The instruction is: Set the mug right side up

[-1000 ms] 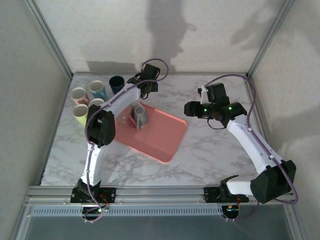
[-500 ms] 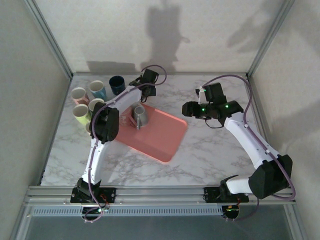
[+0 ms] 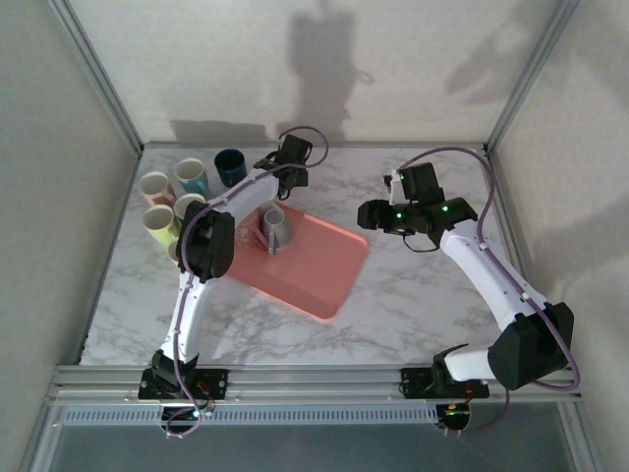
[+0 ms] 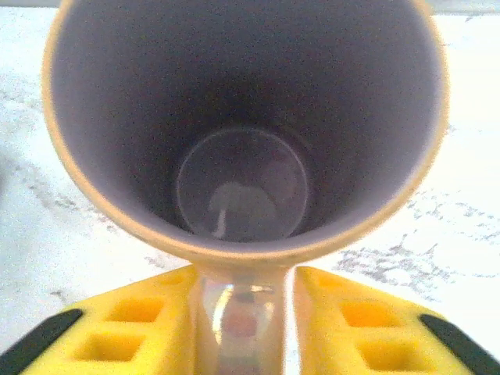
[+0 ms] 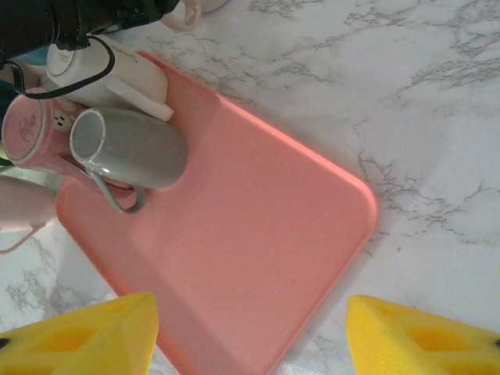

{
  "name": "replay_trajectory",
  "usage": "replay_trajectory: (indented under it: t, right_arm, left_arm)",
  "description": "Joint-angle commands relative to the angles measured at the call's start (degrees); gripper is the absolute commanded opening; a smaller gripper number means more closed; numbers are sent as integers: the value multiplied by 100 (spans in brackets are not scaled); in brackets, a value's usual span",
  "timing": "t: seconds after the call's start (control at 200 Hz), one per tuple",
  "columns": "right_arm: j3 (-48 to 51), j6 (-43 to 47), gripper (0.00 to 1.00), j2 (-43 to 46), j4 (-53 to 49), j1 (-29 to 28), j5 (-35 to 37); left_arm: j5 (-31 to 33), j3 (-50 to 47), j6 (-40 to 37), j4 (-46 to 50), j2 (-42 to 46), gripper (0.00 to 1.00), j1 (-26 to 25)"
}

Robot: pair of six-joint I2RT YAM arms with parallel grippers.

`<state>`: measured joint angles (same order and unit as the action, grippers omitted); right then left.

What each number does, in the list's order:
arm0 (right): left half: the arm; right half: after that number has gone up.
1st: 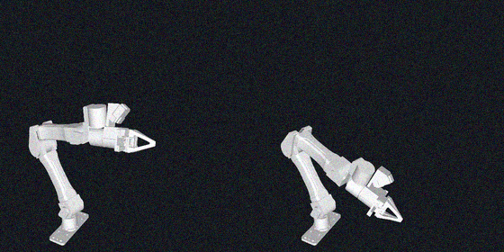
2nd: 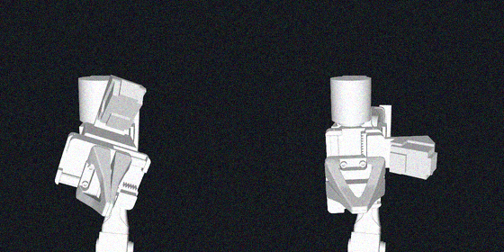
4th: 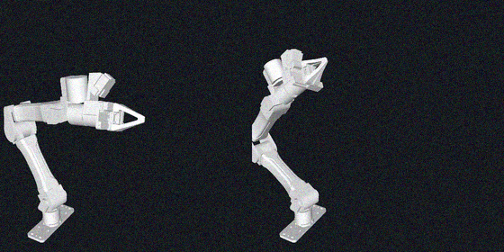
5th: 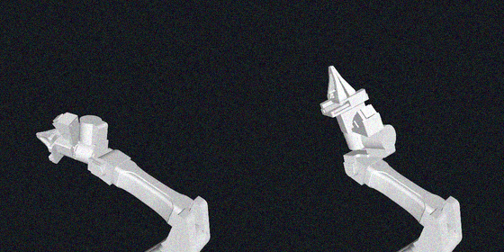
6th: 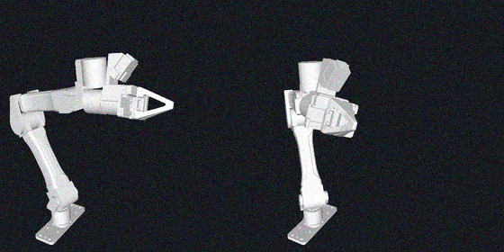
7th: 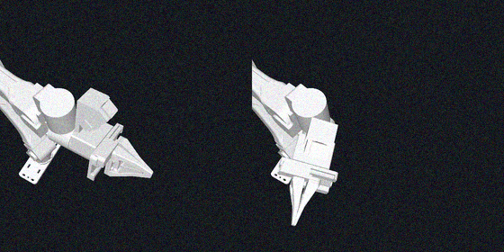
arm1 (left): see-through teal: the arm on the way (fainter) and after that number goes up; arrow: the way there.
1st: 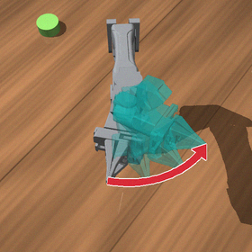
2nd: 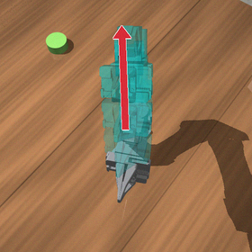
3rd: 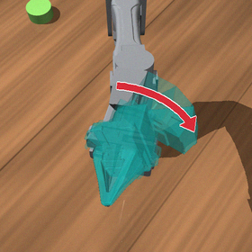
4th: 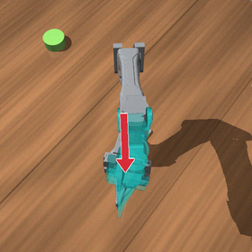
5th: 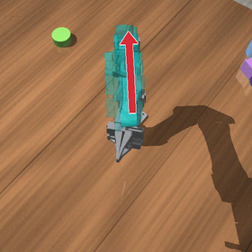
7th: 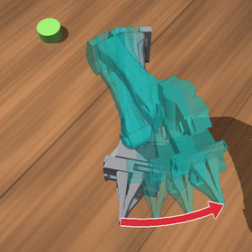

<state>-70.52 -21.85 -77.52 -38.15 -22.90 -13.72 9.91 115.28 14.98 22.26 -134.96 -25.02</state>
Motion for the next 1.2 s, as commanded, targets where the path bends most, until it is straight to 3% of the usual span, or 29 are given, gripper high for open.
replay_trajectory:
  t: [0.0,0.34,0.771,0.971,1.196]
  right_arm:
    - [-104,-25,65,-2,71,19,-85]
    - [-102,88,66,136,-33,21,106]
    - [-31,342,62,241,-192,-44,-133]
    - [-270,-144,62,-216,-174,-845,323]
    - [-978,-968,60,-1214,-40,-1947,1031]
  left_arm:
    - [23,-137,-4,-446,491,39,24]
    - [-188,-940,118,-433,1586,50,-49]
    - [-585,-3179,848,-138,4424,50,-275]
    - [-1102,-4239,1166,299,5779,50,-151]
    - [-2091,-5400,1112,689,7053,50,644]
